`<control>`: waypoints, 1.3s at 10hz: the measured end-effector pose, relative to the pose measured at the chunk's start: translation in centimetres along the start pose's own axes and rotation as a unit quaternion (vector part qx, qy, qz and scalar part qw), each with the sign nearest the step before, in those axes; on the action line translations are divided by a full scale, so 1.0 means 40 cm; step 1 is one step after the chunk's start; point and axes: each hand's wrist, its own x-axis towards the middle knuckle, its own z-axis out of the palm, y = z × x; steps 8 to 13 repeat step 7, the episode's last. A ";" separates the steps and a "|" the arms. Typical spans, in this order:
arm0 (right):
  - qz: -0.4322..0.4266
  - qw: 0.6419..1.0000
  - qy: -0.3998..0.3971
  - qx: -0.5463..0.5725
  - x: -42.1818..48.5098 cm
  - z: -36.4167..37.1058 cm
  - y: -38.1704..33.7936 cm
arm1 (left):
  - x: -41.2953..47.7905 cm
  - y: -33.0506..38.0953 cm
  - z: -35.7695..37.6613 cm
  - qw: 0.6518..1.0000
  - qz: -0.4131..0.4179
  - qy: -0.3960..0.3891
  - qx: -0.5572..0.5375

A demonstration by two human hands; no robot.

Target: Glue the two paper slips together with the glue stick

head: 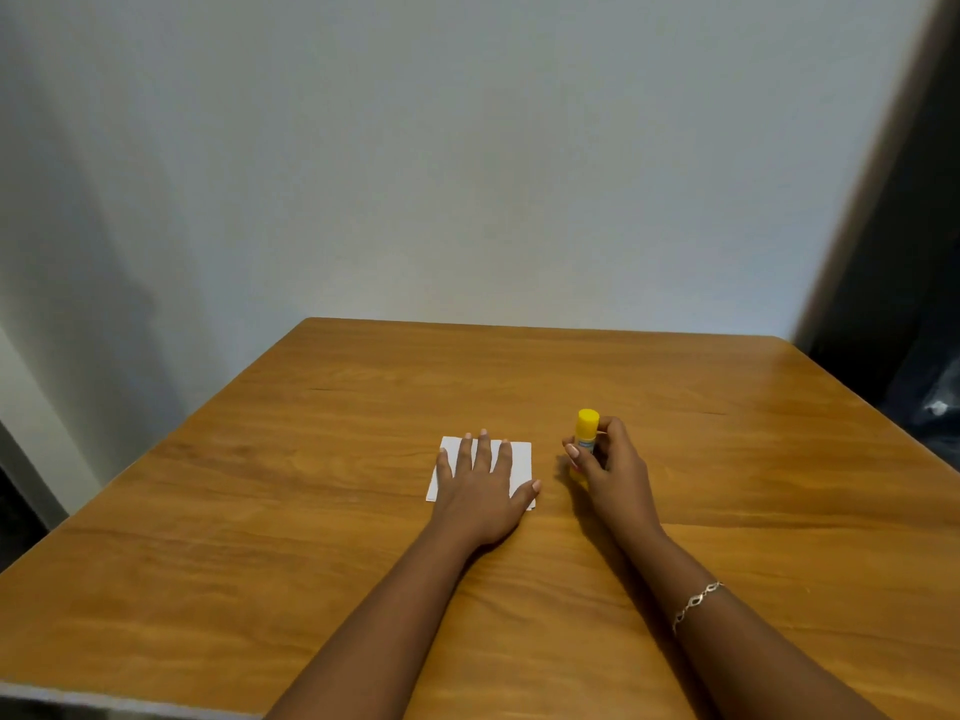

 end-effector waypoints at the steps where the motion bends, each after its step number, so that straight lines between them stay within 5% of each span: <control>1: 0.001 1.000 -0.002 0.000 0.050 0.011 0.013 | 0.065 -0.005 0.003 1.000 0.002 0.005 -0.002; 4: 0.017 1.000 0.010 0.002 0.085 0.025 0.019 | 0.160 0.000 0.011 0.997 0.007 0.073 -0.005; 7: 0.125 0.987 -0.057 -0.080 0.072 -0.022 -0.048 | 0.124 -0.002 -0.070 0.997 -0.009 0.057 -0.044; 13: 0.125 0.987 -0.057 -0.080 0.072 -0.022 -0.048 | 0.124 -0.002 -0.070 0.997 -0.009 0.057 -0.044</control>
